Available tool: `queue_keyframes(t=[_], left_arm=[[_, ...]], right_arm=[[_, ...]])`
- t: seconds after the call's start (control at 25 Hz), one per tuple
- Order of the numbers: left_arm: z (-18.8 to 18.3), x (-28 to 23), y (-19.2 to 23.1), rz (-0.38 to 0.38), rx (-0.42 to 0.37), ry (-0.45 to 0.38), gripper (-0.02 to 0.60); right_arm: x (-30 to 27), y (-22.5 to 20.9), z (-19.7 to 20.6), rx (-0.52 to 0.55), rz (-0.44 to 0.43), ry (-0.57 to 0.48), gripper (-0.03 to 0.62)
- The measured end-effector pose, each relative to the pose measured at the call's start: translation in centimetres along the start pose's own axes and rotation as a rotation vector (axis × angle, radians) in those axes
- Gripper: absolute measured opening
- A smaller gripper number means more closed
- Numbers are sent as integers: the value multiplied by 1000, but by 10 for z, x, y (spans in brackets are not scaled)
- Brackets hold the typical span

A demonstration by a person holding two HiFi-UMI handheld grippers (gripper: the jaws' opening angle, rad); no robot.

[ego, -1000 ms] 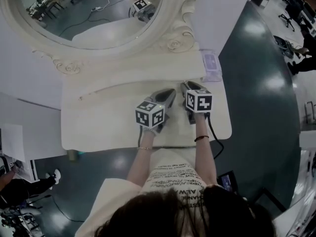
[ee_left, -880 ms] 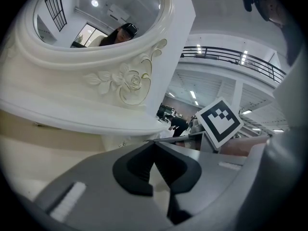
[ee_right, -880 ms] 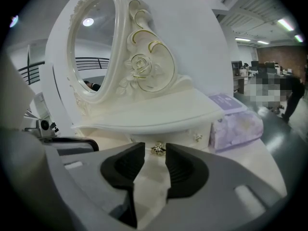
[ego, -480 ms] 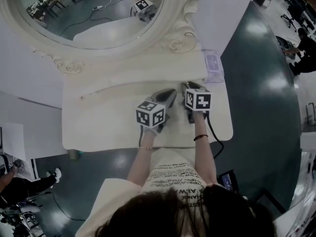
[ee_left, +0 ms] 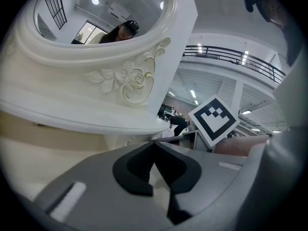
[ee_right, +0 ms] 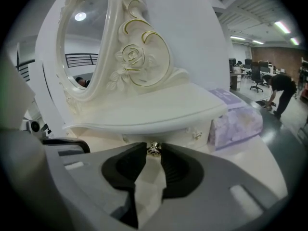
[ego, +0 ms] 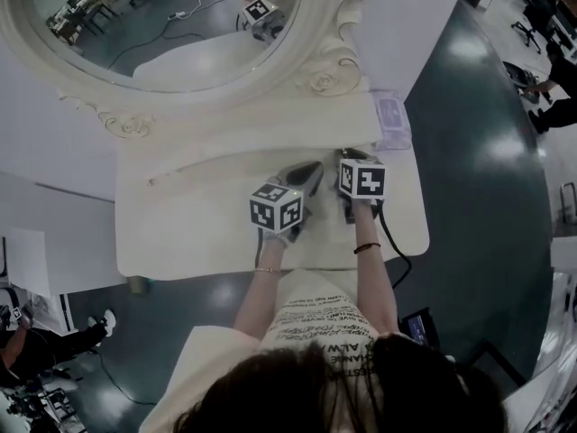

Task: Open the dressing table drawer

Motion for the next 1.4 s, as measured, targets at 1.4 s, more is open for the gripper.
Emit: queue_keyframes(t=[1.4], left_arm=[[11,7,-17,18,8,6,-2]], right_arm=[[15,1,16,-12,-17,18,101]])
Point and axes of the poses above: the fingertips, and each gripper's own axes: x backward along the fingers, y to its left, z out of its underside, the point moved 4 cm from there along x, backward along the fingers, and after that the axes turned 1 degree about x, right-handed, at the moved point
